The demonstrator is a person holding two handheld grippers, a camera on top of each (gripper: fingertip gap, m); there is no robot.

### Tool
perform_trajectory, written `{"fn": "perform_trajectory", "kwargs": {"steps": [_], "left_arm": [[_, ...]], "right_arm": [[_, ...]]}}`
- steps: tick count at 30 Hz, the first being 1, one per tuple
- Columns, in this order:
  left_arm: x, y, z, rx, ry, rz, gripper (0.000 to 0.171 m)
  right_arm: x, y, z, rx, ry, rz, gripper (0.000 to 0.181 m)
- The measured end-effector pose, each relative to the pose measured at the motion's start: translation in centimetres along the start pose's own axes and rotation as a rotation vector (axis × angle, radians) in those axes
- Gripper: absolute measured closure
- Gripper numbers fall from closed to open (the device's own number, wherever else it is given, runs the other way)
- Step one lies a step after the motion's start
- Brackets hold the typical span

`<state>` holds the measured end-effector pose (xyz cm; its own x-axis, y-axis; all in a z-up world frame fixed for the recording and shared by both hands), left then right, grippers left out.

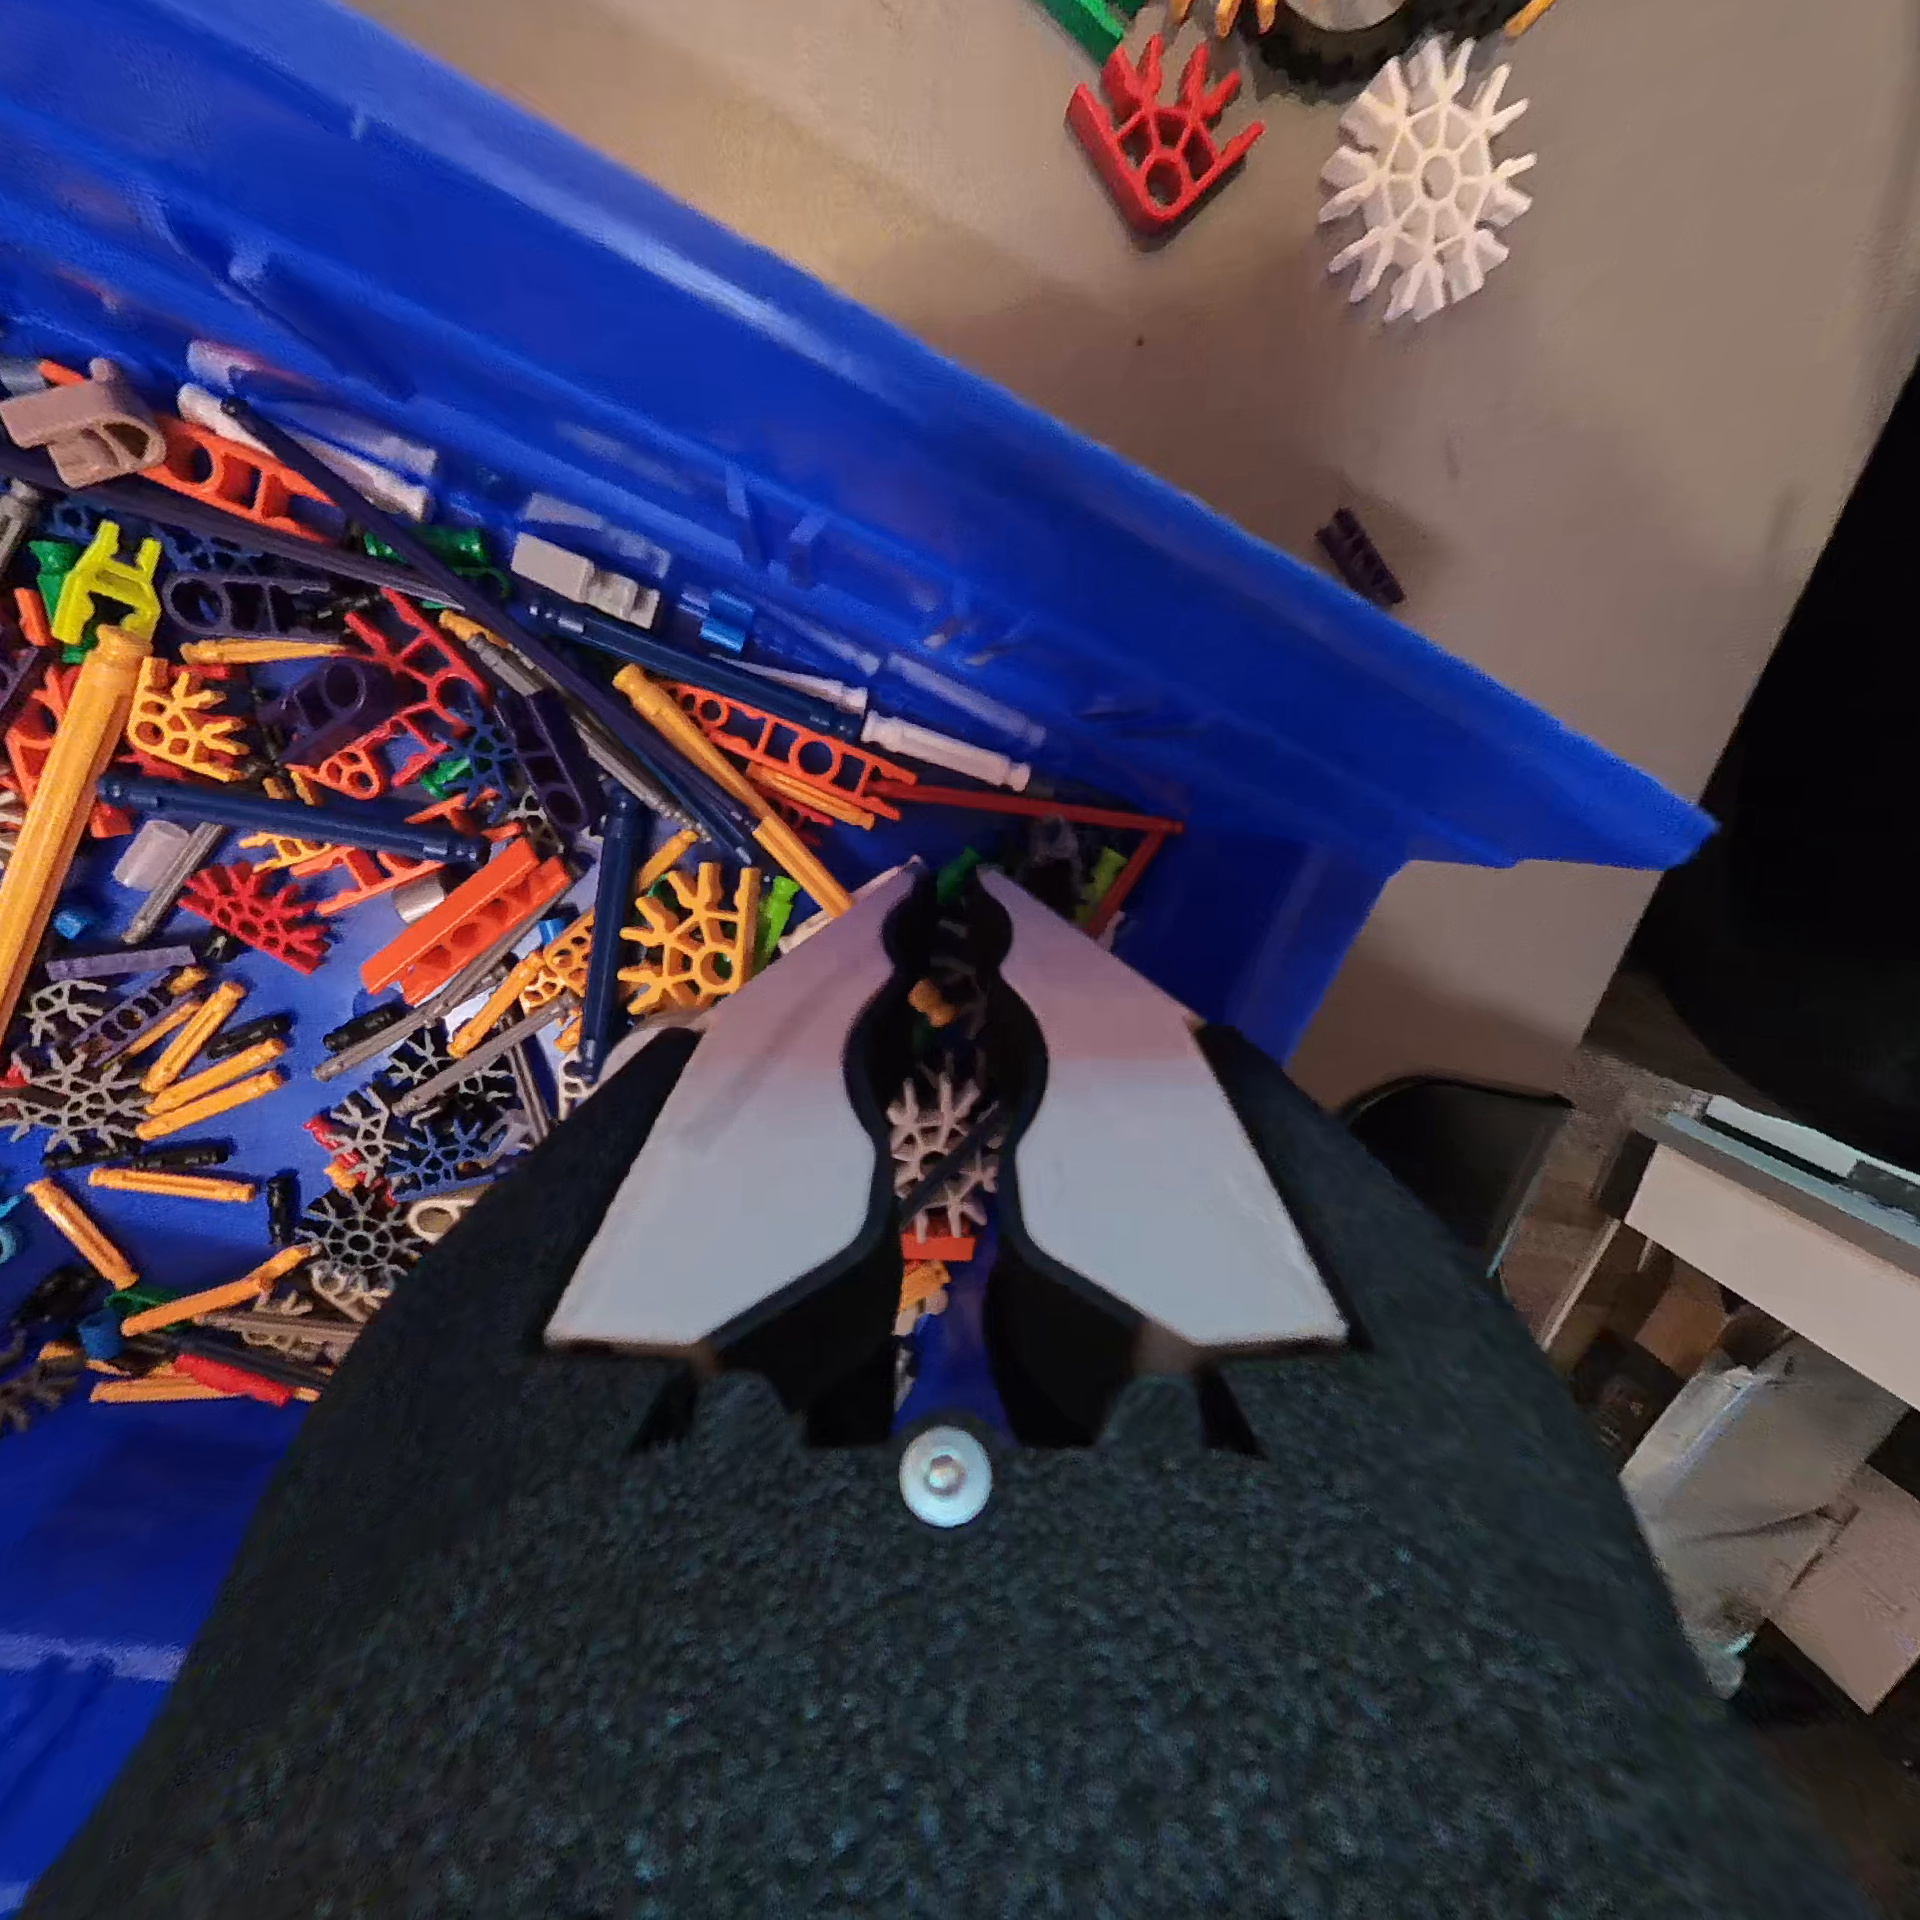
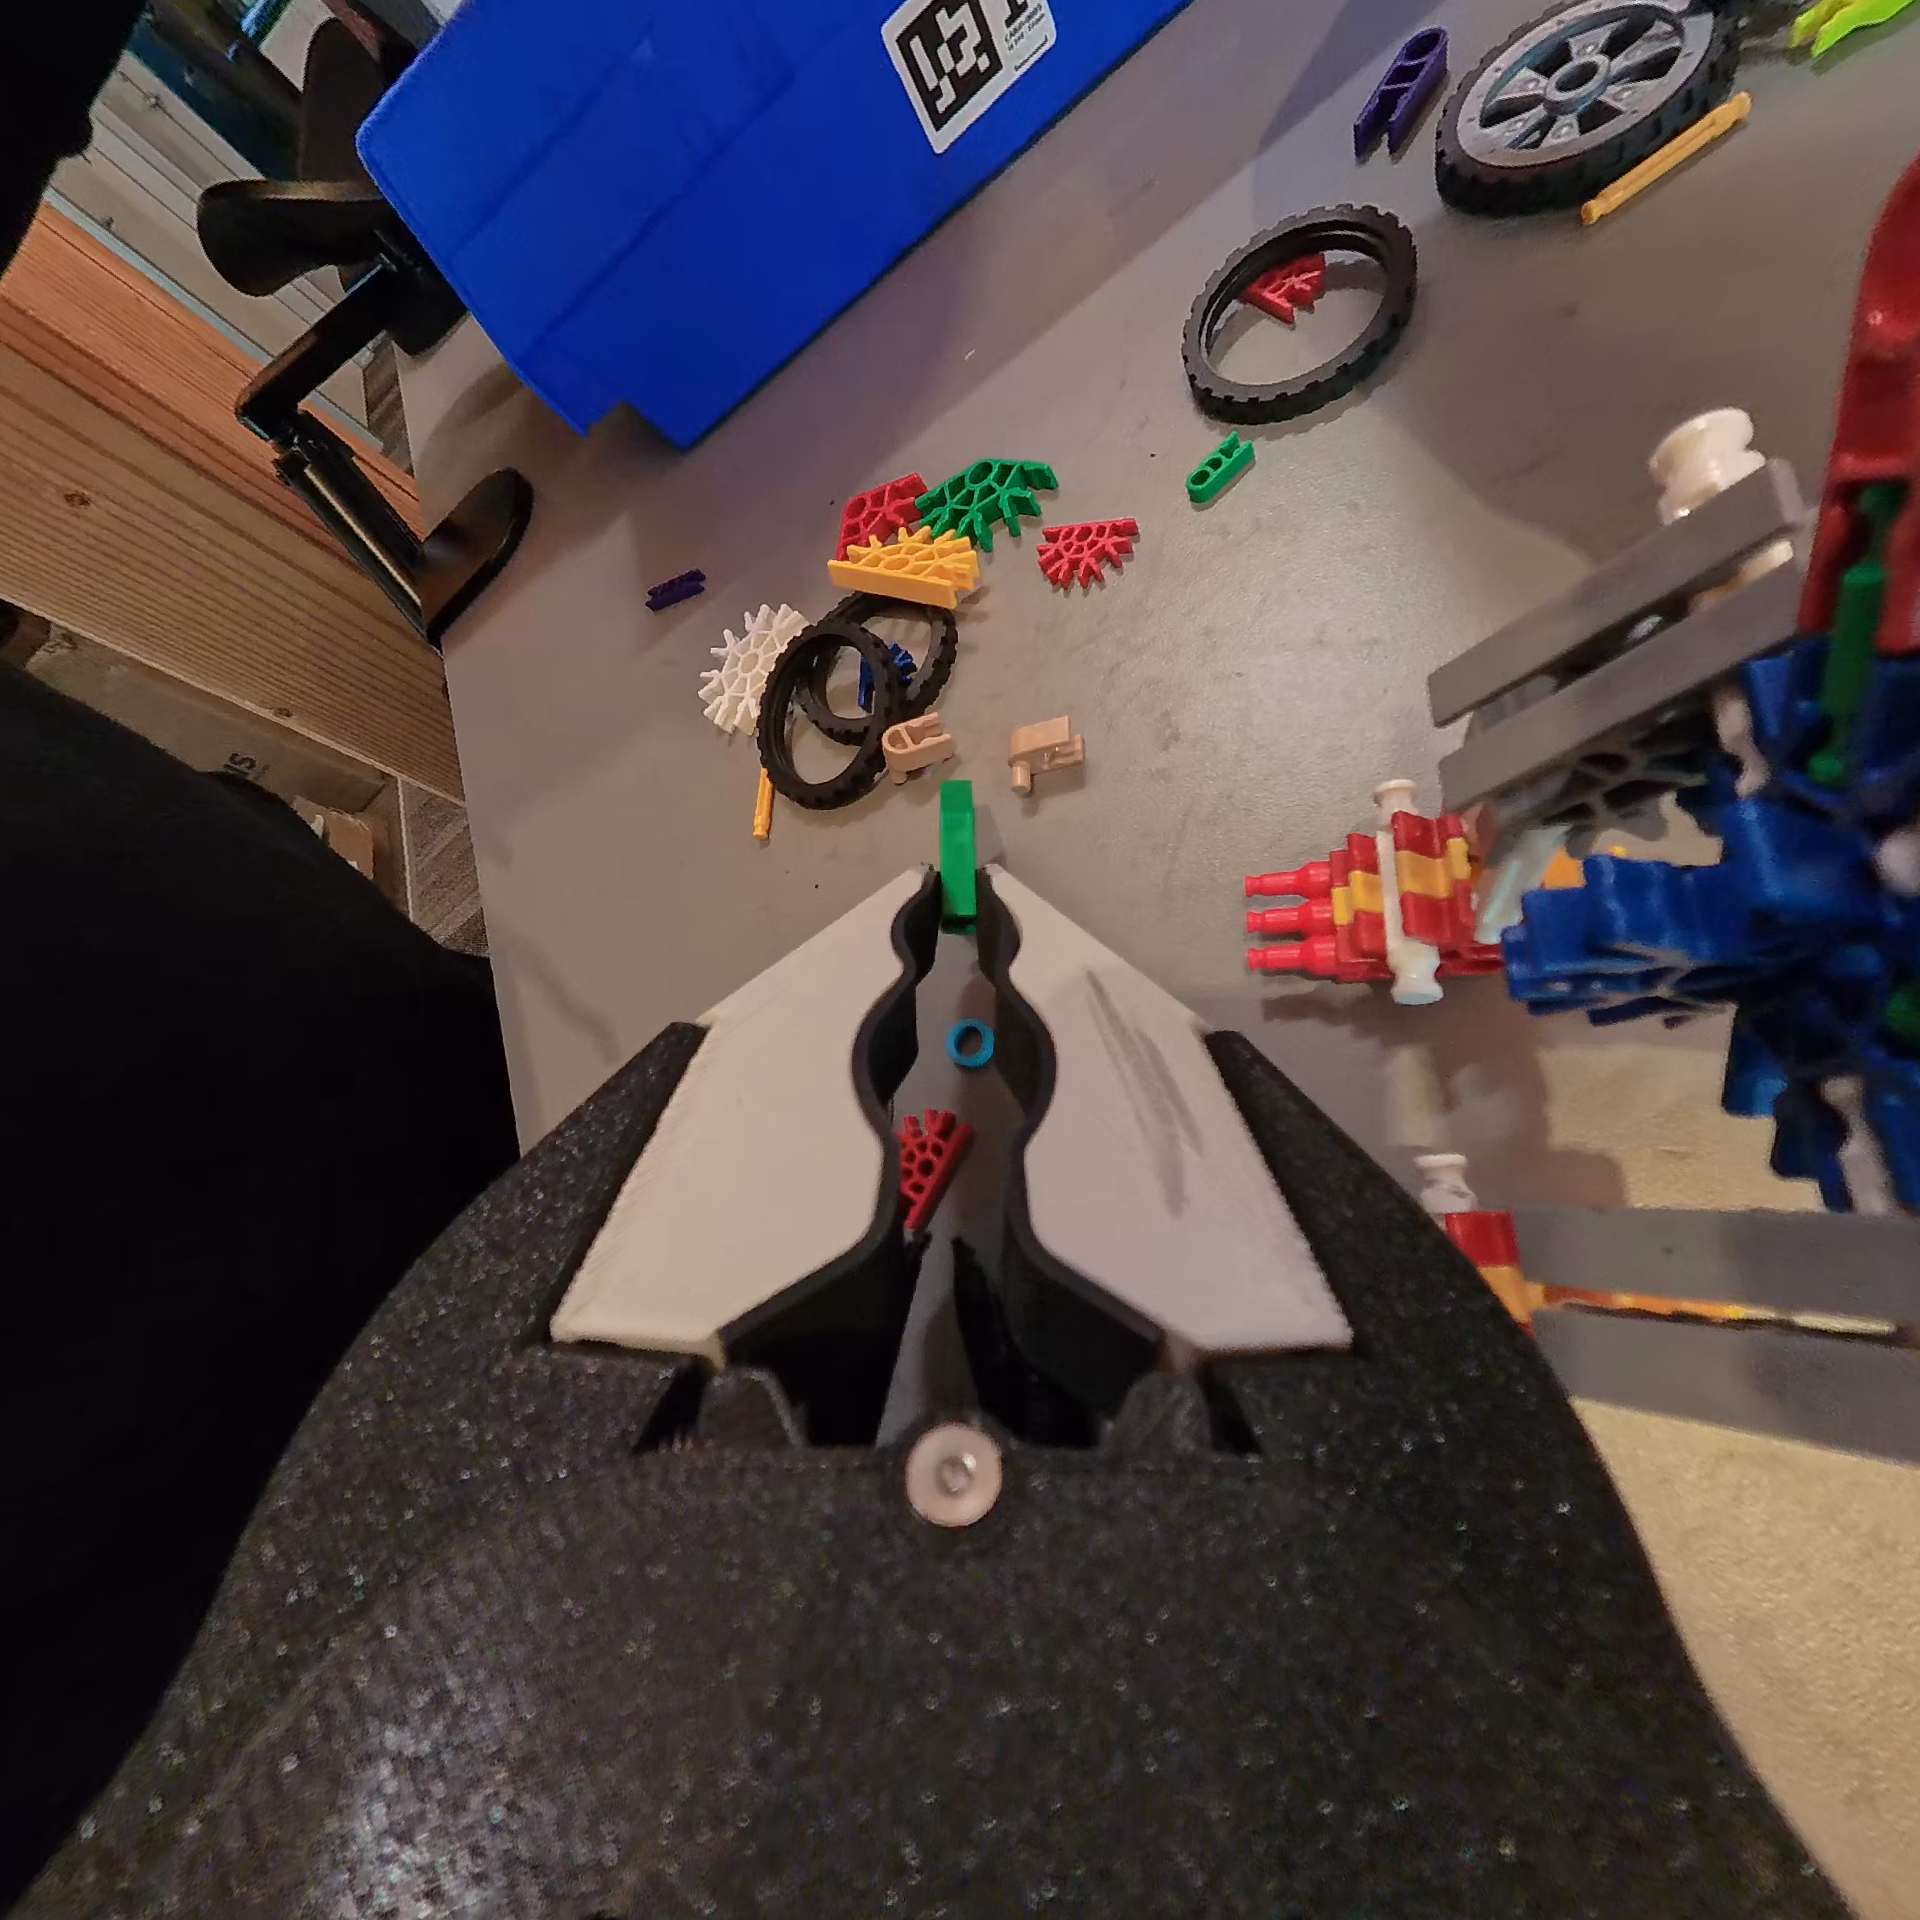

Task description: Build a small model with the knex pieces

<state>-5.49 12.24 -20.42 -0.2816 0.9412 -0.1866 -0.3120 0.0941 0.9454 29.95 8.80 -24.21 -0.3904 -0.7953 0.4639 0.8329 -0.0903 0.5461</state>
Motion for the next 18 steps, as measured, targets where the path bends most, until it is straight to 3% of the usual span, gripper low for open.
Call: {"fn": "perform_trajectory", "kwargs": {"steps": [18], "left_arm": [[-0.09, -0.74, -0.32, 0.050, -0.061, 0.031, 0.166]], "right_arm": [[0.01, 0.02, 0.00, -0.003, 0.002, -0.002, 0.176]]}}
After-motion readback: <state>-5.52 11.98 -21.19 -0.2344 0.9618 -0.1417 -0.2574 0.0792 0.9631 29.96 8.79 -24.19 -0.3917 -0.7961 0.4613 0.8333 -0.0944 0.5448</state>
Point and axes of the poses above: each gripper's, where its closed fingertips meet, y back along the fingers, z out of its top, x = y × z across the jaws, the point moved 10 cm from there along y, back along the fingers, and after that the axes turned 1 degree about -z, right-handed, at the moved point
